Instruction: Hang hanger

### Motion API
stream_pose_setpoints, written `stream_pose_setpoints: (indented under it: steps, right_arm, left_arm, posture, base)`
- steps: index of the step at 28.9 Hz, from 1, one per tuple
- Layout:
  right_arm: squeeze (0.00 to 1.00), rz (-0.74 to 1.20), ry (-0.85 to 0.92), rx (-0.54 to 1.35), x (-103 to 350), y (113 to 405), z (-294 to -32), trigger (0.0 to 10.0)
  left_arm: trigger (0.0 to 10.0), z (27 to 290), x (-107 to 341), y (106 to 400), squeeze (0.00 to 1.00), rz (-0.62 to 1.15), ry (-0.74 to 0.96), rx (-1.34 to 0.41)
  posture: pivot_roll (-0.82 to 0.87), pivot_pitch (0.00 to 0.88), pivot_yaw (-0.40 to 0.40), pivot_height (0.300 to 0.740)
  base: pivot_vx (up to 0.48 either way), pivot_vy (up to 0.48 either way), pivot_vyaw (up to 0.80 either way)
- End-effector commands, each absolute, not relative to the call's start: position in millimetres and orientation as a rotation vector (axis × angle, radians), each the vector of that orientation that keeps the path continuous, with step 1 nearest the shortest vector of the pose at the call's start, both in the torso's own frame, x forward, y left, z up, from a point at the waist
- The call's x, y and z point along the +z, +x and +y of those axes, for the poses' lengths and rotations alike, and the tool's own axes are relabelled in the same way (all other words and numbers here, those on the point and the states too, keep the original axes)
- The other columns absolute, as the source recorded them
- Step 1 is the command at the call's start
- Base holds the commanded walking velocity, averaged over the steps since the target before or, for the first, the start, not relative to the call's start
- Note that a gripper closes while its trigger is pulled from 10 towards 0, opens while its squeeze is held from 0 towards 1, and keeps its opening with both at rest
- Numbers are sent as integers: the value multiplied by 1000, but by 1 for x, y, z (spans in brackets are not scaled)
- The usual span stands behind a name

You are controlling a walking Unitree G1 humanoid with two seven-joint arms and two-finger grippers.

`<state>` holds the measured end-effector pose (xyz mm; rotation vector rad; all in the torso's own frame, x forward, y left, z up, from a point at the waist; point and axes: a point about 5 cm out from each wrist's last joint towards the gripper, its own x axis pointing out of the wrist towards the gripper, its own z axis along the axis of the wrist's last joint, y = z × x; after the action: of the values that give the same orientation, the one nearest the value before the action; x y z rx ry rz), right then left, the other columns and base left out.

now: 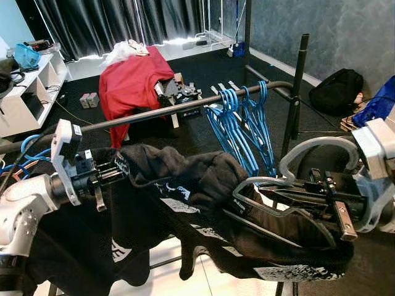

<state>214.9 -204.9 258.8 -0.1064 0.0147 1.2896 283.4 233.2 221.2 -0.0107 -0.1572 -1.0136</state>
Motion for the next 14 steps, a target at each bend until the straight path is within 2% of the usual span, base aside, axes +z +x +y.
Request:
stream_pose_setpoints:
  steps: [1,2,4,6,14]
  right_arm:
    - [0,101,-167,1269,247,214,-205,0]
    - [0,101,-167,1269,247,214,-205,0]
    - [0,272,-222,1267,218,209,-204,0]
    - [0,330,-228,1286,207,204,-201,0]
    - [0,380,-217,1342,195,195,-187,0]
  left_arm:
    - [0,250,238,282,0,-217,-8,-953]
    - [0,250,238,282,0,-217,-8,-953]
    - [0,256,257,284,0,-303,-48,-933]
    - [0,257,265,286,0,-348,-84,-916]
    - [0,249,276,296,0,-436,-213,-874]
  posture:
    - [-189,0,123,740]
    - [-189,0,123,740]
    - [-192,0,121,740]
    - [-192,0,122,740]
    - [-198,0,124,740]
  base:
    - [0,0,0]
    - [0,0,0]
    - [0,0,0]
    - [0,0,0]
    - [0,0,0]
